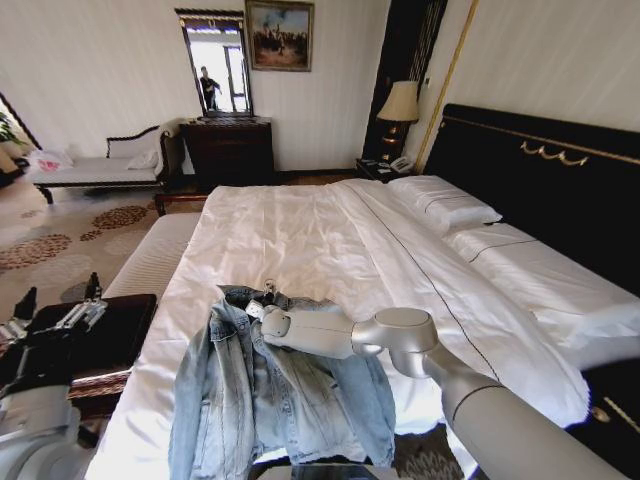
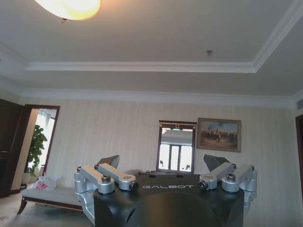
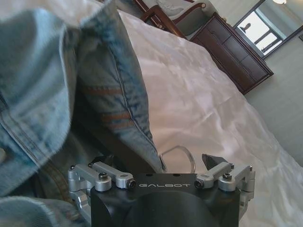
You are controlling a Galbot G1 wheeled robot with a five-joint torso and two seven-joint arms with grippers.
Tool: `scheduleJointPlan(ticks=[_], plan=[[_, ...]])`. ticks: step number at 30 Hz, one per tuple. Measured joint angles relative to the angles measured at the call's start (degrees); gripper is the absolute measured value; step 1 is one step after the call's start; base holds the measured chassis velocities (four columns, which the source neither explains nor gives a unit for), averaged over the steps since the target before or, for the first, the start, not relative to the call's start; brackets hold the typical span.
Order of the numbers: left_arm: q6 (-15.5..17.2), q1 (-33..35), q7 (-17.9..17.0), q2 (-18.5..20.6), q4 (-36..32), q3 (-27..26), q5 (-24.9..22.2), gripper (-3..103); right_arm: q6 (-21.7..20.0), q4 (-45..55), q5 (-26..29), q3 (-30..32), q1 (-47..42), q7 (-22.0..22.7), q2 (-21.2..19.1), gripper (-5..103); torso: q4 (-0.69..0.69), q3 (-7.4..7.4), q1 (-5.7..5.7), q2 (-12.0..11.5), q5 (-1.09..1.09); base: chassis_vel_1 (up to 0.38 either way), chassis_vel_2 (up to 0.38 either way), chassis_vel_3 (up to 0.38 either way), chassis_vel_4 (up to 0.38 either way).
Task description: Pick up the clothes from the bed and hang them on the clothes hanger.
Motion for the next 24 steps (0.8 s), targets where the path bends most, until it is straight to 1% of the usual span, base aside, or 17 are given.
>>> scheduleJointPlan(ticks=[8, 11, 16, 24], plan=[[0.41, -0.2, -0.07, -0.62, -0.54, -0.62, 0.07, 100, 0.42, -3.07, -1.49, -0.24, -0.36, -2.98, -0.03, 100, 0.0, 0.0, 0.0, 0.0, 0.0, 0.0, 0.0, 0.0, 0.0], [0.42, -0.17, -0.09, -0.99, -0.54, -0.86, 0.07, 100, 1.17, -3.77, -1.99, -0.44, -0.47, -4.24, -0.04, 100, 0.0, 0.0, 0.0, 0.0, 0.0, 0.0, 0.0, 0.0, 0.0], [0.43, -0.14, -0.09, -1.3, -0.53, -0.88, 0.13, 100, 1.8, -3.83, -2.16, -0.62, -0.63, -4.68, -0.06, 100, 0.0, 0.0, 0.0, 0.0, 0.0, 0.0, 0.0, 0.0, 0.0], [0.43, -0.21, -0.09, -1.14, -0.47, -0.82, 0.19, 100, 2.2, -2.93, -1.78, -1.2, -0.82, -4.16, -0.08, 100, 0.0, 0.0, 0.0, 0.0, 0.0, 0.0, 0.0, 0.0, 0.0]])
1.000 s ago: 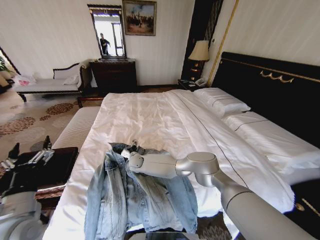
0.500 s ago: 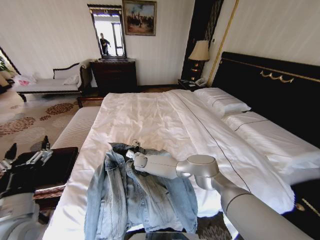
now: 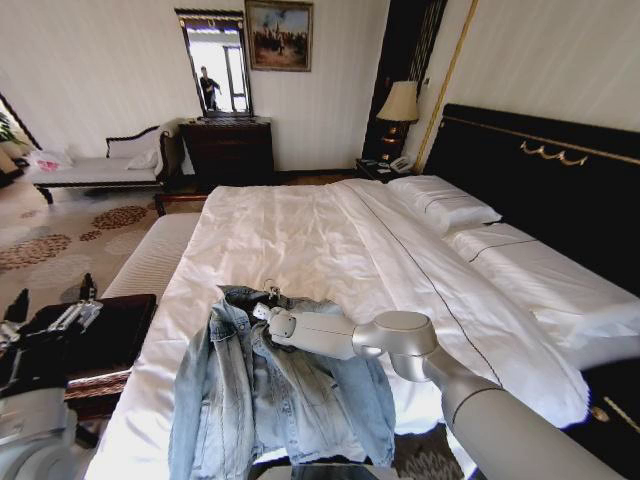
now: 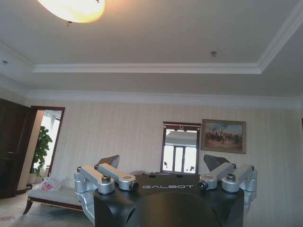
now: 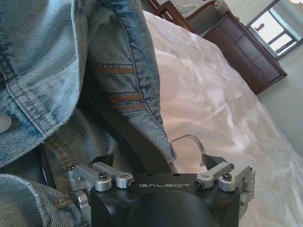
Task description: Pick up the clothes from the bed and hang them on the clothes hanger.
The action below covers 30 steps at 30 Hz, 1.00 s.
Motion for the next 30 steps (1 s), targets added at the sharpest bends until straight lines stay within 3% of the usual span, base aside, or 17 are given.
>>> scheduleJointPlan(ticks=[5, 12, 30], plan=[[0.0, -0.08, 0.0, 0.66, 0.25, -0.1, -0.09, 100, 0.25, 0.24, 0.14, -0.19, 0.0, 0.82, 0.0, 100, 0.0, 0.0, 0.0, 0.0, 0.0, 0.0, 0.0, 0.0, 0.0], [0.0, -0.35, -0.01, 1.64, 0.79, -0.1, -0.24, 100, 4.2, -0.33, 1.53, -0.24, -0.08, -0.61, -0.01, 100, 0.0, 0.0, 0.0, 0.0, 0.0, 0.0, 0.0, 0.0, 0.0], [0.0, -0.9, -0.08, 2.92, 1.52, -0.04, -0.83, 100, 6.19, -1.91, 1.36, -0.15, -0.22, -2.92, -0.02, 100, -0.01, 0.0, 0.0, 0.0, 0.0, 0.015, 0.014, -0.015, -0.013]])
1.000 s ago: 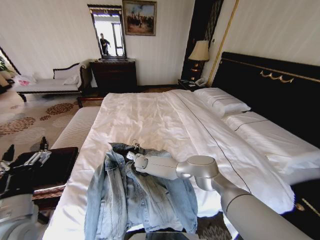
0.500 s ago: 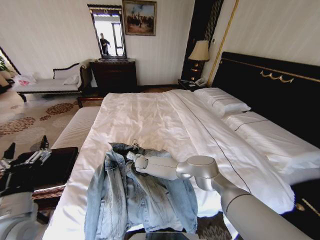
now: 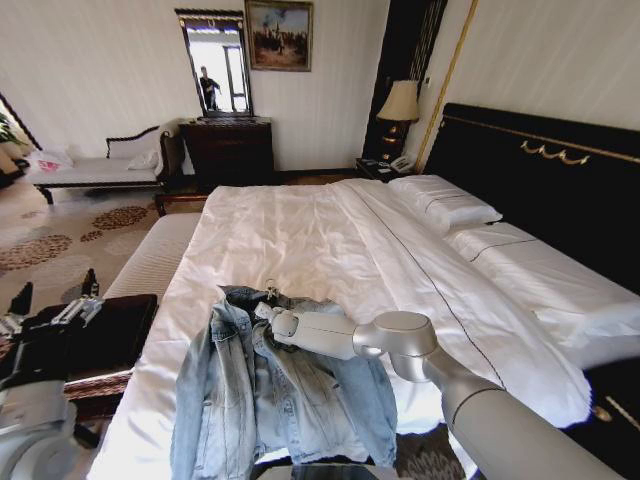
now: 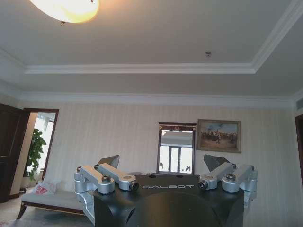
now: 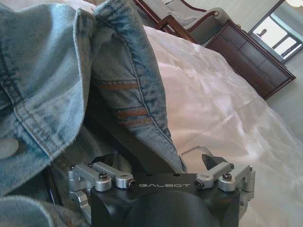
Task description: Pick up the clothes from the bed and hang them on the clothes hanger.
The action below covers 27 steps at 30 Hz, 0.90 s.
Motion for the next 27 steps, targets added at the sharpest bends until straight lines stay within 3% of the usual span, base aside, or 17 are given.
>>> scheduleJointPlan(ticks=[13, 21, 27], plan=[[-0.14, 0.02, -0.13, -0.46, 0.01, -0.01, -0.03, 100, 0.46, -0.56, -0.66, -0.16, -0.16, 1.46, 0.04, 100, 0.04, -0.01, -0.03, 0.01, -0.02, 0.093, 0.098, -0.083, -0.077], [-0.23, -0.01, -0.06, -0.19, 0.28, -0.32, -0.26, 100, -6.92, 1.25, -0.5, -0.03, 0.4, 7.36, -0.01, 100, -0.01, 0.01, 0.01, 0.01, 0.01, -0.016, -0.022, 0.009, 0.007], [-0.23, -0.37, -0.07, -0.03, 0.47, -0.15, -0.35, 100, -8.98, 2.02, -0.19, 0.1, 0.9, 7.92, 0.02, 100, 0.02, -0.01, -0.01, 0.01, -0.01, 0.0, 0.0, 0.0, 0.0]])
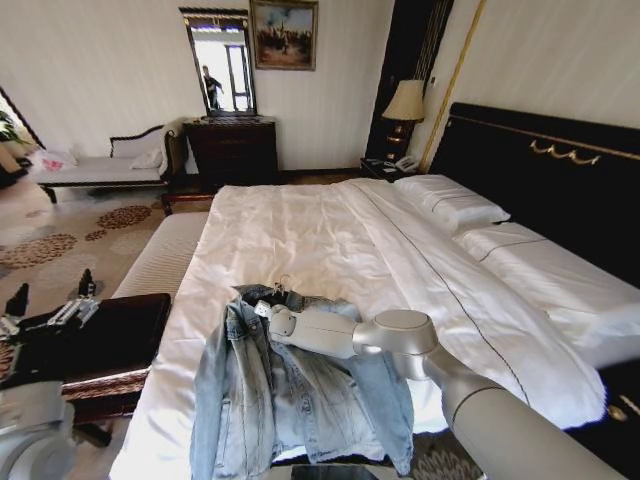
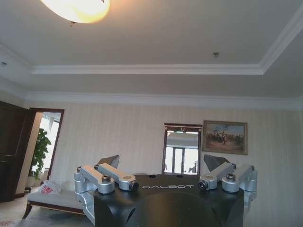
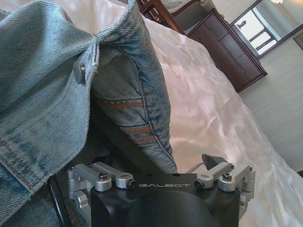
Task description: Pick up the clothes from the bed and hang them on the clothes hanger.
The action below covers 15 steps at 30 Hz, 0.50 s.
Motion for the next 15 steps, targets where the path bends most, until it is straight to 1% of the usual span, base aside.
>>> scheduleJointPlan(ticks=[4, 5, 7, 10, 12, 15], plan=[[0.0, -0.22, 0.01, 0.02, 0.08, 0.27, 0.0, 100, -1.43, -0.56, -0.22, -0.02, -0.04, 0.04, 0.01, 100, 0.0, 0.0, -0.01, 0.0, 0.01, 0.0, 0.0, 0.0, 0.0], [0.01, -0.35, 0.01, 0.12, 0.2, 0.33, 0.0, 100, -2.56, -1.16, -0.44, -0.02, -0.12, 0.18, -0.01, 100, -0.01, 0.0, -0.01, 0.0, 0.01, 0.0, 0.0, 0.0, 0.0], [0.03, -0.5, 0.02, 0.36, 0.45, 0.33, 0.0, 100, -3.57, -1.4, -0.54, -0.02, -0.14, 0.32, -0.02, 100, -0.03, 0.01, 0.01, -0.01, 0.01, 0.0, 0.0, 0.0, 0.0], [0.03, -0.5, 0.02, 0.55, 0.58, 0.18, -0.14, 100, -3.75, -0.33, -0.52, -0.02, -0.03, 0.33, -0.04, 100, -0.03, 0.01, 0.01, -0.02, 0.0, 0.0, 0.0, 0.0, 0.0], [0.04, -0.5, 0.02, 0.85, 0.79, -0.09, -0.4, 100, -3.8, 2.71, -0.14, -0.26, 0.4, 0.28, -0.01, 100, 0.0, 0.0, 0.01, -0.02, 0.01, 0.0, 0.0, 0.0, 0.0], [0.04, -0.52, 0.02, 0.87, 0.81, -0.11, -0.45, 100, -3.27, 4.04, -0.09, -0.5, 0.51, 0.19, -0.01, 100, -0.01, 0.0, 0.0, -0.01, 0.0, 0.0, 0.0, 0.0, 0.0]])
